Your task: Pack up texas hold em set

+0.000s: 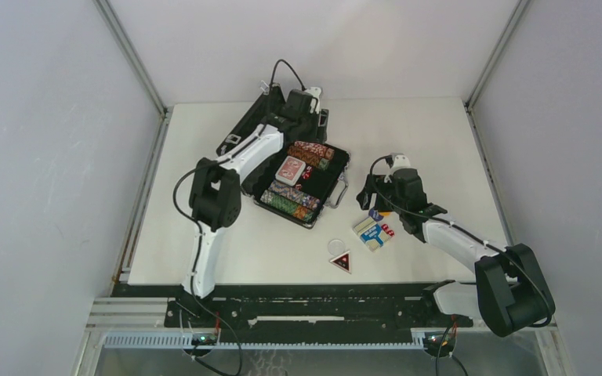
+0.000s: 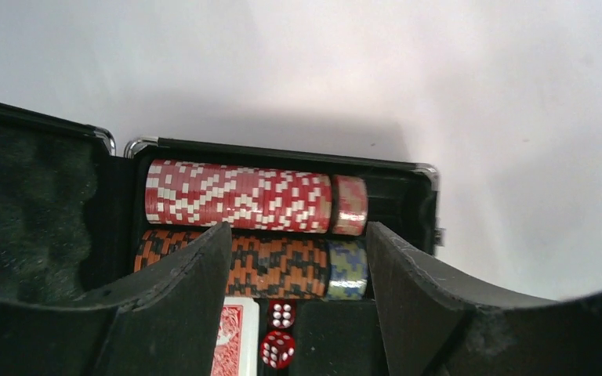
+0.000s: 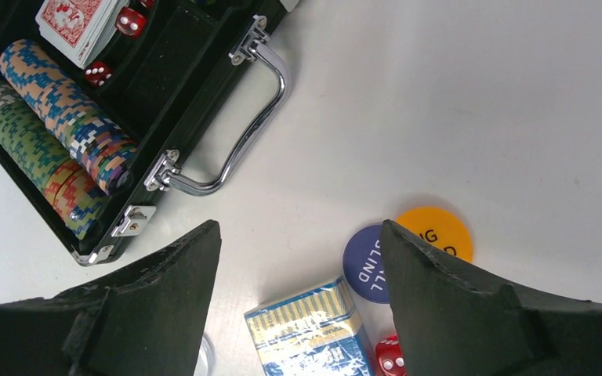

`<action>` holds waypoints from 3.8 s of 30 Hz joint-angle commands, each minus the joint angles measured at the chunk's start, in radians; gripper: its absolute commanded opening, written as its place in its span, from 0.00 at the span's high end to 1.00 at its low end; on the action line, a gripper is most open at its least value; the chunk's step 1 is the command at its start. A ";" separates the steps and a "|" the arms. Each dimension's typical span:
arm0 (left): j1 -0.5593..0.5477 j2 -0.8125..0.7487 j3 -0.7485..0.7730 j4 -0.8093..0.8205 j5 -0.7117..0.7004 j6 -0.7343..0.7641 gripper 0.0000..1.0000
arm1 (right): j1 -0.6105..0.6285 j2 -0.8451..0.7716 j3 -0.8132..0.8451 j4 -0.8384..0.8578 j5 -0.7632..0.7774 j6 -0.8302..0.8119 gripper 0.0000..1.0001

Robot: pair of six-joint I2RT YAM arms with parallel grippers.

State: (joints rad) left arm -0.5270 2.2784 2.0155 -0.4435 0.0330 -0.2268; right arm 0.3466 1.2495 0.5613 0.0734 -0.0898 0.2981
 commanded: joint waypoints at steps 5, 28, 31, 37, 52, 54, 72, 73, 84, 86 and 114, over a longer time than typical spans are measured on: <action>-0.056 -0.368 -0.327 0.245 -0.151 0.011 0.30 | 0.058 -0.068 0.008 -0.013 0.265 0.020 0.18; -0.066 -1.038 -1.249 0.533 -0.301 -0.158 0.29 | 0.057 -0.030 0.213 -0.362 0.041 -0.015 0.05; -0.066 -1.043 -1.265 0.524 -0.313 -0.165 0.29 | 0.090 0.080 0.288 -0.468 0.084 -0.038 0.02; -0.065 -1.050 -1.265 0.537 -0.247 -0.188 0.29 | 0.174 0.158 0.291 -0.515 0.147 -0.031 0.00; -0.065 -1.015 -1.255 0.541 -0.188 -0.204 0.30 | 0.231 0.152 0.219 -0.534 0.185 0.034 0.00; -0.065 -1.016 -1.255 0.542 -0.186 -0.204 0.30 | 0.207 0.153 0.220 -0.552 0.180 0.044 0.00; -0.066 -0.973 -1.241 0.538 -0.189 -0.197 0.30 | 0.217 0.243 0.249 -0.627 0.149 -0.057 0.00; -0.065 -0.970 -1.241 0.540 -0.193 -0.197 0.31 | 0.221 0.237 0.252 -0.630 0.152 -0.054 0.00; -0.009 -1.007 -1.251 0.516 -0.254 -0.247 0.37 | 0.157 0.248 0.513 -0.535 0.124 -0.056 0.13; -0.009 -1.013 -1.258 0.508 -0.281 -0.246 0.51 | 0.124 0.344 0.608 -0.529 0.111 -0.063 0.41; 0.011 -1.126 -1.410 0.472 -0.419 -0.286 0.54 | -0.015 1.014 1.318 -0.599 0.029 -0.244 0.40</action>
State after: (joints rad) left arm -0.5251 1.1713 0.6094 0.0044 -0.3637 -0.4988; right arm 0.3328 2.2436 1.8172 -0.5262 -0.0227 0.0555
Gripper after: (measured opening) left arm 0.455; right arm 0.624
